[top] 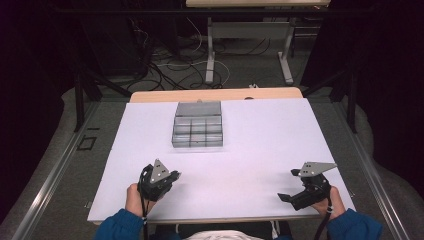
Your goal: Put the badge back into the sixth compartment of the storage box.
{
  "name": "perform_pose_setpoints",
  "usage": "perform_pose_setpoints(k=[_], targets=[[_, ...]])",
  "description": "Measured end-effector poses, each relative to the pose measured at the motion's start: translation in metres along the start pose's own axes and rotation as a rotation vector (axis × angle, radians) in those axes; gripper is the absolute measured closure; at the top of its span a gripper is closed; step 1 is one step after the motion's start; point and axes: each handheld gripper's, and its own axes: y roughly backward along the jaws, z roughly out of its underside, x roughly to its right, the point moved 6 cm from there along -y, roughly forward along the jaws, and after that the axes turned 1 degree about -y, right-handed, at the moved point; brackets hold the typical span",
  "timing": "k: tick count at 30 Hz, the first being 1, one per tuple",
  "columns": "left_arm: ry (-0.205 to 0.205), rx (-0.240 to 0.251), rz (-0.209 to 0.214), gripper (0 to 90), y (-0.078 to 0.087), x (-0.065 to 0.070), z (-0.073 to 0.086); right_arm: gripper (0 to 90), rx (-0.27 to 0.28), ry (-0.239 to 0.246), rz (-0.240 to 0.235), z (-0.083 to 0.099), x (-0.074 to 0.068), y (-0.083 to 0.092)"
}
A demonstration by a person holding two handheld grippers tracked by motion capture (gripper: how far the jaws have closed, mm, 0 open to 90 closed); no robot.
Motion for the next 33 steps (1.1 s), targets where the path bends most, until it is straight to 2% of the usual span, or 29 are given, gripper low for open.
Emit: perform_pose_setpoints(k=[2, 5, 9, 12, 14, 20, 22, 27, 33], targets=[[-0.007, -0.003, 0.002, 87.4, -0.001, 0.000, -0.001, 0.5, 0.008, -0.016, 0.008, 0.000, -0.001, 0.000], [-0.020, 0.000, -0.008, 87.4, -0.003, -0.001, -0.003, 0.5, 0.000, -0.001, -0.001, 0.000, 0.000, 0.000], [-0.006, 0.013, 0.000, 87.4, -0.006, 0.001, -0.006, 0.5, 0.007, -0.004, 0.006, 0.000, 0.000, -0.001], [-0.022, 0.015, -0.003, 87.4, -0.009, 0.001, -0.008, 0.4, 0.007, -0.002, 0.003, 0.000, 0.000, -0.001], [-0.017, 0.002, 0.004, 87.4, -0.010, 0.002, -0.009, 0.4, 0.006, -0.003, 0.005, 0.000, 0.000, -0.001], [-0.031, 0.017, -0.003, 87.4, -0.015, 0.001, -0.014, 0.4, -0.001, 0.002, -0.001, 0.000, 0.000, 0.000], [-0.015, 0.022, 0.004, 87.4, -0.017, 0.002, -0.015, 0.4, 0.006, -0.002, 0.003, 0.000, 0.000, -0.001], [-0.028, 0.025, 0.007, 87.3, -0.021, 0.001, -0.019, 0.5, 0.015, -0.004, 0.005, 0.000, 0.000, -0.002], [-0.021, 0.024, 0.010, 87.3, -0.025, 0.002, -0.022, 0.5, 0.012, -0.008, 0.006, 0.000, 0.000, -0.002]])
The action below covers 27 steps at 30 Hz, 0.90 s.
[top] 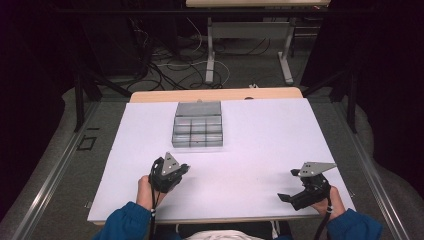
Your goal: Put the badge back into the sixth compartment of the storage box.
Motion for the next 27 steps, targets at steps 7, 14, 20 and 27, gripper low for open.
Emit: perform_pose_setpoints(k=[7, 14, 20, 27], targets=[[-0.006, 0.005, 0.004, 87.3, -0.006, -0.001, -0.006, 0.5, -0.003, 0.006, -0.008, 0.000, 0.000, 0.000], [-0.008, 0.005, 0.002, 87.3, -0.009, -0.002, -0.008, 0.5, 0.003, 0.005, 0.000, 0.000, 0.000, 0.000], [-0.009, 0.014, 0.008, 87.3, -0.012, -0.003, -0.011, 0.5, 0.003, 0.004, 0.001, 0.000, 0.000, 0.000], [-0.015, 0.019, 0.014, 87.3, -0.016, -0.004, -0.016, 0.5, 0.002, -0.005, 0.004, 0.000, -0.001, 0.001]])
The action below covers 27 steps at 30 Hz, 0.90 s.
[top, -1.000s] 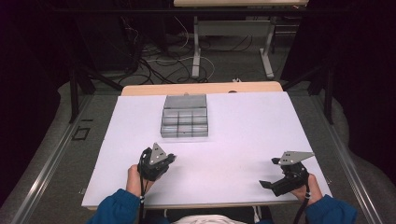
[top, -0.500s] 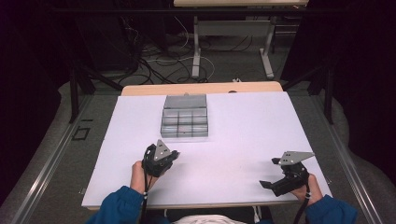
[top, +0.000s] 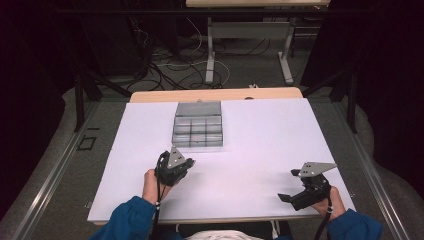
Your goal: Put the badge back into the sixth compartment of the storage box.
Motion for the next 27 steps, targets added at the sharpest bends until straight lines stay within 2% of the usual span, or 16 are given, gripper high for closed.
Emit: perform_pose_setpoints(k=[4, 6, 7, 8, 9, 13, 14, 15, 18, 22, 24, 25, 26, 27], targets=[[-0.004, 0.012, -0.007, 87.2, -0.004, -0.001, -0.003, 0.5, 0.002, 0.000, 0.006, 0.000, 0.000, 0.000], [-0.001, 0.007, -0.005, 87.3, -0.004, -0.001, -0.003, 0.5, 0.001, -0.001, 0.005, 0.000, 0.000, 0.000], [-0.011, 0.002, -0.004, 87.3, -0.004, -0.002, -0.004, 0.5, 0.001, -0.002, 0.005, 0.000, 0.000, 0.000], [0.000, 0.015, -0.006, 87.3, -0.006, -0.001, -0.004, 0.5, 0.002, -0.002, 0.004, 0.000, 0.000, 0.000], [-0.008, 0.005, -0.003, 87.3, -0.005, -0.002, -0.005, 0.5, 0.002, 0.000, 0.004, 0.000, 0.000, 0.000], [-0.005, 0.023, -0.005, 87.3, -0.009, -0.003, -0.008, 0.5, 0.002, 0.000, 0.005, 0.000, 0.000, 0.000], [-0.008, 0.010, 0.003, 87.3, -0.009, -0.003, -0.008, 0.5, -0.004, -0.001, 0.003, 0.000, 0.000, 0.001], [-0.004, 0.023, -0.005, 87.3, -0.010, -0.003, -0.009, 0.5, -0.009, 0.000, -0.001, 0.000, 0.000, 0.001], [-0.018, 0.007, 0.005, 87.2, -0.011, -0.004, -0.010, 0.5, 0.002, -0.001, 0.005, 0.000, 0.000, 0.000], [-0.008, 0.027, -0.010, 87.2, -0.015, -0.006, -0.013, 0.5, -0.011, 0.000, -0.003, 0.001, 0.000, 0.001], [-0.024, 0.018, -0.013, 87.2, -0.016, -0.008, -0.014, 0.5, -0.010, -0.001, -0.008, 0.000, 0.000, 0.002], [-0.021, 0.010, -0.002, 87.2, -0.016, -0.007, -0.014, 0.5, -0.010, -0.001, -0.008, 0.000, 0.000, 0.002], [-0.022, 0.023, -0.016, 87.2, -0.017, -0.008, -0.014, 0.5, -0.012, -0.001, -0.008, 0.001, 0.000, 0.002], [-0.025, 0.012, -0.008, 87.2, -0.017, -0.008, -0.015, 0.5, -0.009, 0.004, -0.007, 0.000, 0.000, 0.001]])
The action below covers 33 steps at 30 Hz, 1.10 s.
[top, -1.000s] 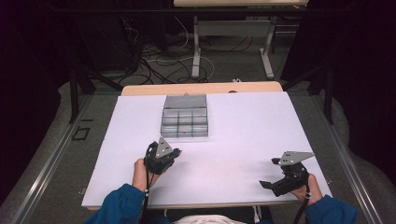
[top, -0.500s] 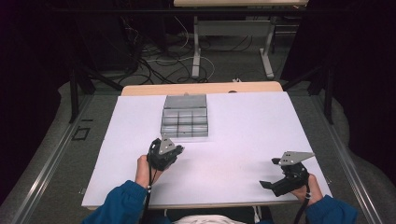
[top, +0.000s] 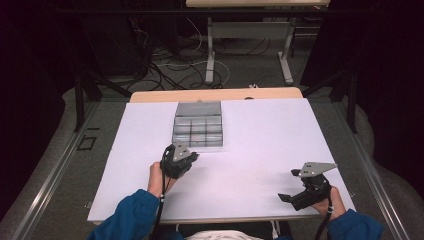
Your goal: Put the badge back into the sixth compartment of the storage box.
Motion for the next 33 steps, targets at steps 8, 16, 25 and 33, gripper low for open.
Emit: perform_pose_setpoints(k=[8, 16, 25, 33], targets=[[-0.002, 0.009, -0.001, 87.2, -0.006, -0.002, -0.004, 0.5, 0.010, -0.006, 0.008, 0.000, 0.000, -0.001], [0.002, 0.012, 0.008, 87.2, -0.011, -0.003, -0.009, 0.5, 0.008, -0.007, 0.006, 0.000, 0.000, -0.001], [-0.006, 0.019, 0.014, 87.2, -0.017, -0.004, -0.015, 0.5, 0.007, -0.006, 0.013, 0.000, 0.000, -0.002], [-0.003, 0.035, 0.010, 87.1, -0.023, -0.006, -0.021, 0.5, 0.011, 0.000, 0.015, 0.000, 0.001, -0.001]])
